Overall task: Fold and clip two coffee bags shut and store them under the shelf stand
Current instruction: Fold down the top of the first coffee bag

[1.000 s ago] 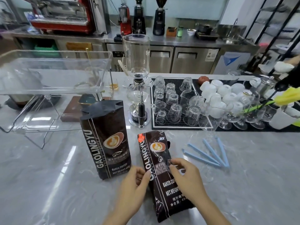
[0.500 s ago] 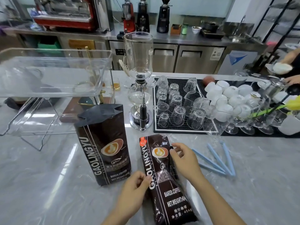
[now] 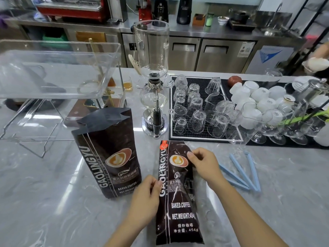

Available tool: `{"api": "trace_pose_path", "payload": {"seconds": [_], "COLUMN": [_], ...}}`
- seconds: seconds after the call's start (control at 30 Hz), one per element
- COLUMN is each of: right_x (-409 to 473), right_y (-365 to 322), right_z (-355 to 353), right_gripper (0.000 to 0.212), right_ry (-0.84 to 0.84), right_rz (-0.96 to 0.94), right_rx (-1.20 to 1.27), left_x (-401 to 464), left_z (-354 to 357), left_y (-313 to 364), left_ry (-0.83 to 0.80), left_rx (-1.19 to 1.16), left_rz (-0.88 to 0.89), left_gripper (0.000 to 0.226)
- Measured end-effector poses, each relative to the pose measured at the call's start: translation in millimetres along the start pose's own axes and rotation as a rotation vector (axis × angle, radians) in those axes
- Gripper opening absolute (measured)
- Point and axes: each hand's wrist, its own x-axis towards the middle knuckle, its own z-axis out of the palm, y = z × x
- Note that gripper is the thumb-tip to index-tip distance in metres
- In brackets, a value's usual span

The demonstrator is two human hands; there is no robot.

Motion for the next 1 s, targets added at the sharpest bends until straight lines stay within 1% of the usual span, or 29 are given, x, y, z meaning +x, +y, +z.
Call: {"api": "trace_pose_path", "payload": {"seconds": [0.1,0.23,0.37,0.47,0.57,0.7,0.77,0.83,0.9,1.0], "right_x": [0,3,12,15,17,17,13,8,2,-8], "right_y": [1,-3,-3,-8,-12,-19,-28,-38,-46,-58], "right_z": [-1,-10,-17,-21,-25,-29,-33,-37,-42,-48], "right_gripper": [0.016,0.020,0.028,0.028,0.029,0.030,0.031,0.026,0.023,0.020], "right_ry": [0.026,0.036,-0.001,-0.043,-0.077,-0.090,-0.105,-0.118,-0.105,-0.061], "right_rz": [-0.020,-0.078,-0.082,-0.084,-0.098,-0.118,-0.131,-0.162,-0.203,-0.286], "right_rx": [-0.045,-0.159,-0.195,-0.219,-0.241,-0.181,-0.131,-0.104,-0.068,0.009], "left_x": [2,7,10,10,9,7,5,3,0,-3], "left_z": [0,1,-3,-7,-9,-11,-12,-11,-8,-5], "left_y": [3,5,9,9,8,10,10,11,15,21], "left_ry": [0.028,0.046,0.045,0.040,0.045,0.074,0.088,0.089,0.092,0.096], "left_rx": [0.109,0.177,0.195,0.201,0.177,0.124,0.083,0.034,-0.004,-0.112], "left_rz": [0.058,0.086,0.112,0.129,0.148,0.166,0.167,0.174,0.188,0.185], "left_gripper": [0.027,0.030,0.028,0.027,0.029,0.035,0.032,0.027,0.024,0.026]}}
